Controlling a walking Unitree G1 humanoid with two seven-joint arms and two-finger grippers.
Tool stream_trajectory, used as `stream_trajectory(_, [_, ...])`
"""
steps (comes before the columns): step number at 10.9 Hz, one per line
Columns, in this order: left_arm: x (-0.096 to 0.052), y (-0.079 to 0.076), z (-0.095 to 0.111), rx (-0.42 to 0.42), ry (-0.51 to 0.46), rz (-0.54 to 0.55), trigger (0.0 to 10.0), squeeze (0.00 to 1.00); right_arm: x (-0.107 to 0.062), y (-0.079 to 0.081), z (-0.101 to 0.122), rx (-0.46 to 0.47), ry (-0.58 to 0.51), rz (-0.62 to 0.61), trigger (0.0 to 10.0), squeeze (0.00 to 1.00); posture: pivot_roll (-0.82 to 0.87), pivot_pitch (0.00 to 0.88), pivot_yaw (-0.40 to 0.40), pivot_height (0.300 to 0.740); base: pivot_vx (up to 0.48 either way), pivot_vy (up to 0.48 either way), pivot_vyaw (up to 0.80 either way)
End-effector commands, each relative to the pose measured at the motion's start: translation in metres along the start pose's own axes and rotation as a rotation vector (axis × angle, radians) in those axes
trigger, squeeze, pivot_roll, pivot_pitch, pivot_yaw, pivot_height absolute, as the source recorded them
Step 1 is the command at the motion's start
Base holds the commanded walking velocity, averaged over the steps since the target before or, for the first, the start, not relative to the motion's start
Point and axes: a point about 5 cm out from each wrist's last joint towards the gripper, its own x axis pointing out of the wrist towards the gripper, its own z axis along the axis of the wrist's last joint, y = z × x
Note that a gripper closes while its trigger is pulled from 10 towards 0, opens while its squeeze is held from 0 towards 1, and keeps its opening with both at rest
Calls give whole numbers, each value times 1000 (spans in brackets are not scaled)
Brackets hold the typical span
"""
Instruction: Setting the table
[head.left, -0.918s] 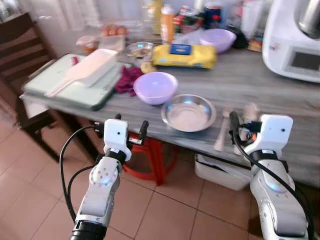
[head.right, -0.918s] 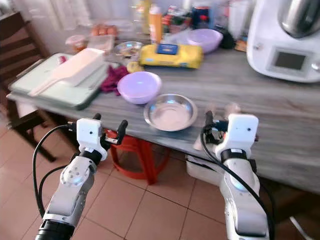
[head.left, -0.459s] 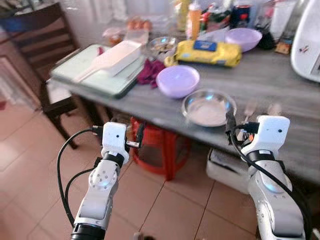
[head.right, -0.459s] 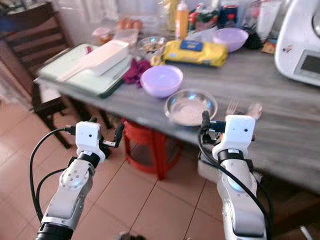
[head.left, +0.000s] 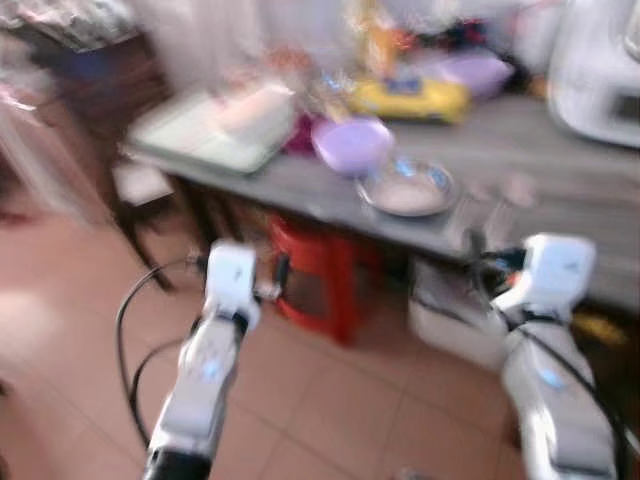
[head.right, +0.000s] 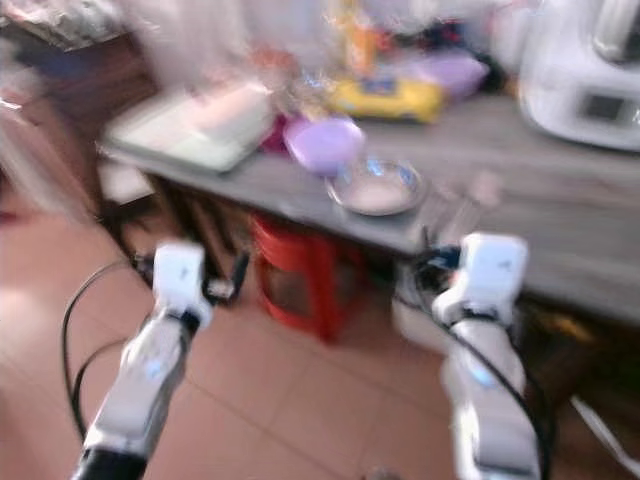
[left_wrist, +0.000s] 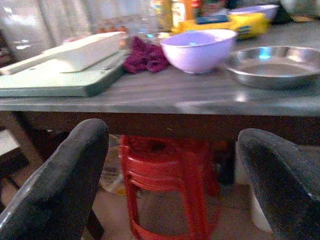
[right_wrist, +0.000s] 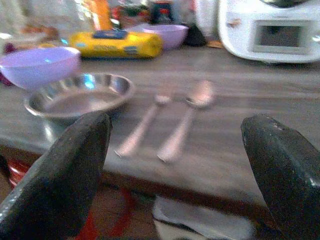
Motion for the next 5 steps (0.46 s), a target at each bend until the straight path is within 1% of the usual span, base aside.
stream_trajectory(1, [0,7,3,21,-5,14,10000,0,1,5,4,15,-18,7,10000,0,-155,62,104,740,0,0,0])
stream_trajectory(2, [1,7,4,20,-5,12,10000,0,1,5,3,31,-14,0,10000,0,-154,61,106,740,0,0,0])
stream_trajectory(4, [1,7,4,27,-3,5,10000,0,3,5,3,35,-12,-1,10000,0,-151,60,109,740,0,0,0])
stream_trajectory(5, [1,7,3,30,-1,2,10000,0,3,6,2,38,-5,-1,10000,0,-150,59,105,740,-240,0,-525])
